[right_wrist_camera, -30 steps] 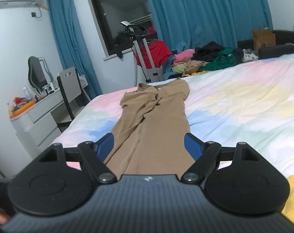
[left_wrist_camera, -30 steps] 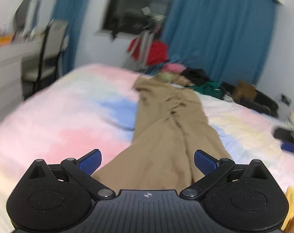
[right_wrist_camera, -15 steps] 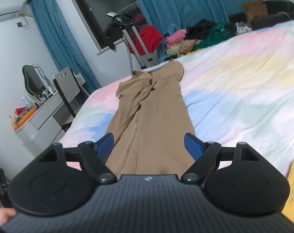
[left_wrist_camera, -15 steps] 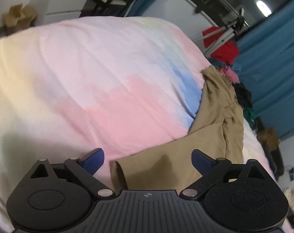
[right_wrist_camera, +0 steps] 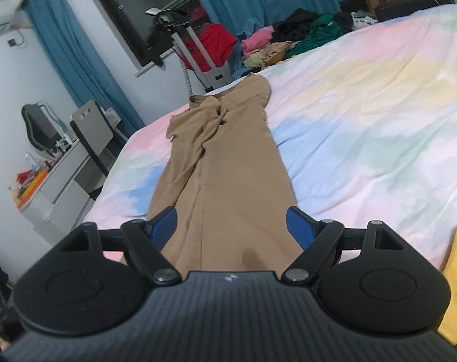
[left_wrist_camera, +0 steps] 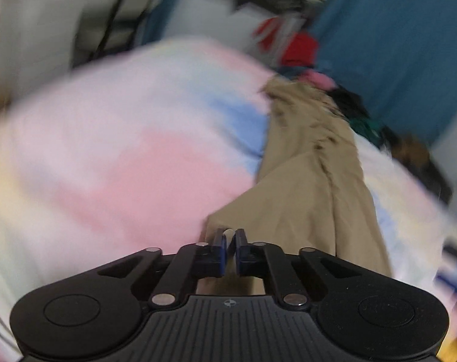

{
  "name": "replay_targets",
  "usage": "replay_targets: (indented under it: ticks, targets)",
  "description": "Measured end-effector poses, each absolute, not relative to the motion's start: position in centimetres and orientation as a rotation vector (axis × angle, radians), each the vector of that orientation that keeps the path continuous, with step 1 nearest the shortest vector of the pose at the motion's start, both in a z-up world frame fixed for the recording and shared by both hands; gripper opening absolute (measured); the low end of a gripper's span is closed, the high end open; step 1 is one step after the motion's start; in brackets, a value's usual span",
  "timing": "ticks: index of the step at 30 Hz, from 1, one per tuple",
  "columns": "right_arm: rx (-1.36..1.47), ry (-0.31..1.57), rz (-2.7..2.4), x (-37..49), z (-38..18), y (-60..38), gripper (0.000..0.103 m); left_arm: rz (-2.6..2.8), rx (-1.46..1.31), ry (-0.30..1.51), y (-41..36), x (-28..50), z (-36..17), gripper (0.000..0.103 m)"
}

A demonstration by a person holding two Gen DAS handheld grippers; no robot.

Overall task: Fold clothes
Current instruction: 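Grasp the end of the folded tan shirt strip with the left gripper, then lift the strip end with the left gripper and fold it toward the collar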

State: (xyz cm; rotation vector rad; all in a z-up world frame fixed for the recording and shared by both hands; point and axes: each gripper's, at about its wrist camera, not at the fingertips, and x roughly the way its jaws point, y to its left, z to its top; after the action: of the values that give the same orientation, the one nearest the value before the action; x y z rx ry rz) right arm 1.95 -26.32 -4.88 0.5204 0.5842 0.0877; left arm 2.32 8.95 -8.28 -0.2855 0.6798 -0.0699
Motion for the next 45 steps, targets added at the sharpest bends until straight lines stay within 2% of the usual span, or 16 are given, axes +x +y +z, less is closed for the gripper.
replay_targets:
  ticks: [6, 10, 15, 16, 18, 20, 22, 26, 32, 39, 40, 42, 45]
  targets:
    - [0.566, 0.584, 0.048, 2.0, -5.1, -27.8, 0.081, -0.309, -0.012, 0.501, 3.5, -1.7, -5.2, 0.005]
    - [0.603, 0.587, 0.018, 2.1, -5.4, -29.0, 0.081, -0.500, 0.076, 0.545, 0.6, -2.5, -5.6, 0.005]
    - [0.627, 0.623, 0.009, 2.6, -6.1, -29.6, 0.081, -0.621, 0.128, 0.714, -1.9, -1.2, -8.7, 0.006]
    - [0.629, 0.634, 0.011, 2.7, -6.3, -29.6, 0.081, -0.633, 0.126, 0.750, -2.1, -0.8, -9.2, 0.009]
    - [0.642, 0.660, 0.026, 3.0, -6.7, -29.6, 0.081, -0.647, 0.106, 0.805, -1.9, -0.6, -9.7, 0.022]
    - [0.659, 0.688, 0.038, 3.2, -7.2, -29.8, 0.081, -0.650, 0.051, 0.819, -0.8, -0.5, -9.6, 0.049]
    - [0.682, 0.717, 0.042, 3.4, -7.9, -30.0, 0.081, -0.648, -0.021, 0.824, 0.5, -0.4, -9.4, 0.066]
    - [0.747, 0.775, 0.046, 3.7, -9.3, -30.6, 0.081, -0.628, -0.292, 0.828, 4.2, 1.5, -8.7, 0.081]
    - [0.765, 0.844, 0.013, 4.2, -11.2, -31.1, 0.082, -0.318, -0.472, 0.942, 8.7, 4.4, -11.1, 0.080]
    - [0.777, 0.918, 0.050, 4.7, -13.4, -30.7, 0.078, -0.325, -0.615, 1.000, 10.1, 5.1, -12.7, 0.078]
    - [0.785, 0.930, 0.080, 4.8, -13.4, -30.4, 0.077, -0.352, -0.612, 1.013, 9.6, 5.0, -12.9, 0.076]
    - [0.797, 0.961, 0.132, 4.7, -13.7, -29.8, 0.068, -0.385, -0.596, 1.044, 8.7, 4.7, -13.3, 0.072]
    - [0.789, 0.985, 0.164, 4.4, -13.7, -28.9, 0.064, -0.405, -0.570, 1.058, 8.1, 4.2, -13.3, 0.065]
